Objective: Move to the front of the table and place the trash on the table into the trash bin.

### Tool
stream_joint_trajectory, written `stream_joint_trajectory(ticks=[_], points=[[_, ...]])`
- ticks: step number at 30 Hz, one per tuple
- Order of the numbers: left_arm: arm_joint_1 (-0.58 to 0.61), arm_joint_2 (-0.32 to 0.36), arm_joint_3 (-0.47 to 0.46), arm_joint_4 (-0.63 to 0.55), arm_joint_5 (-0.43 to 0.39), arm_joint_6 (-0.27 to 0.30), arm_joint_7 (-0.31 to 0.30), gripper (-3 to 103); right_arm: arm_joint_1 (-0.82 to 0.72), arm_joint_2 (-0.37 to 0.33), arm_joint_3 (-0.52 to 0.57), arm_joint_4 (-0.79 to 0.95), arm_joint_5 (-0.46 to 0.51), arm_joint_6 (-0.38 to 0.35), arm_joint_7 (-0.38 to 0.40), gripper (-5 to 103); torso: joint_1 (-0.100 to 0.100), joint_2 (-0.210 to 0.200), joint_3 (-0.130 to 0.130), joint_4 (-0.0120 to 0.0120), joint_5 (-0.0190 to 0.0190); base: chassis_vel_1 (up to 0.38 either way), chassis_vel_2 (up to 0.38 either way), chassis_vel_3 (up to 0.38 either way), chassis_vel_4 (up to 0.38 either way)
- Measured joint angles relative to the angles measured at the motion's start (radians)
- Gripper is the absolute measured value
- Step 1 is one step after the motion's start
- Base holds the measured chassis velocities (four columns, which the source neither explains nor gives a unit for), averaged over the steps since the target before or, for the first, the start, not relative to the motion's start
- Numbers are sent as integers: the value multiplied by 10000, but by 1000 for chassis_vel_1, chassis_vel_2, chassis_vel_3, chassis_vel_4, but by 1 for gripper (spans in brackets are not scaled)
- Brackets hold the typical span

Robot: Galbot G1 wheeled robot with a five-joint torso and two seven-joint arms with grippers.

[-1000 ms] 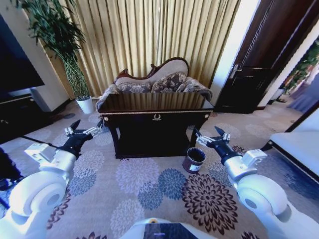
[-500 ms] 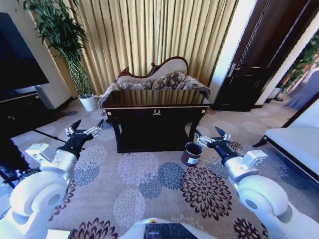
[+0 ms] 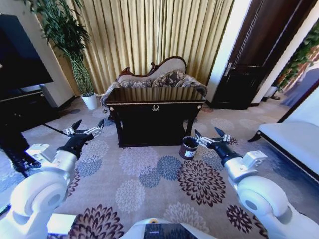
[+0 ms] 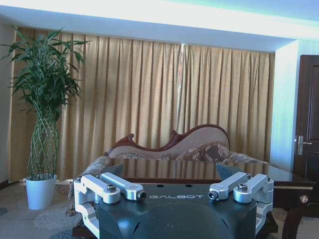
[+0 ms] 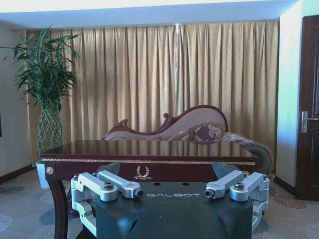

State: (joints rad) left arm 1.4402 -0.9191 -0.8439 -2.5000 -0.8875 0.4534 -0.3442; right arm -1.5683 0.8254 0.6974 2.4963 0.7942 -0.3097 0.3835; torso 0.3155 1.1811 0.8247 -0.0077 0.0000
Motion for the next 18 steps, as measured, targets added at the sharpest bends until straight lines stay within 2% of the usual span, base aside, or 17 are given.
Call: stream_joint_trajectory(ticks=[5,8,18], points=[[13,3,97,0,13,0,1,100,-32,23,13,-35,-10,135,0,100,-2,2,-1,6,-5,140,-104,-129,115],[13,3,182,0,20,0,-2,100,-41,56,9,-114,-116,251,-4,100,-2,2,0,-1,1,36,-80,-53,90],[-52,-83,253,1,37,-103,-14,100,17,124,266,-116,-78,361,177,100,2,-1,2,4,-2,3,-13,-6,9]])
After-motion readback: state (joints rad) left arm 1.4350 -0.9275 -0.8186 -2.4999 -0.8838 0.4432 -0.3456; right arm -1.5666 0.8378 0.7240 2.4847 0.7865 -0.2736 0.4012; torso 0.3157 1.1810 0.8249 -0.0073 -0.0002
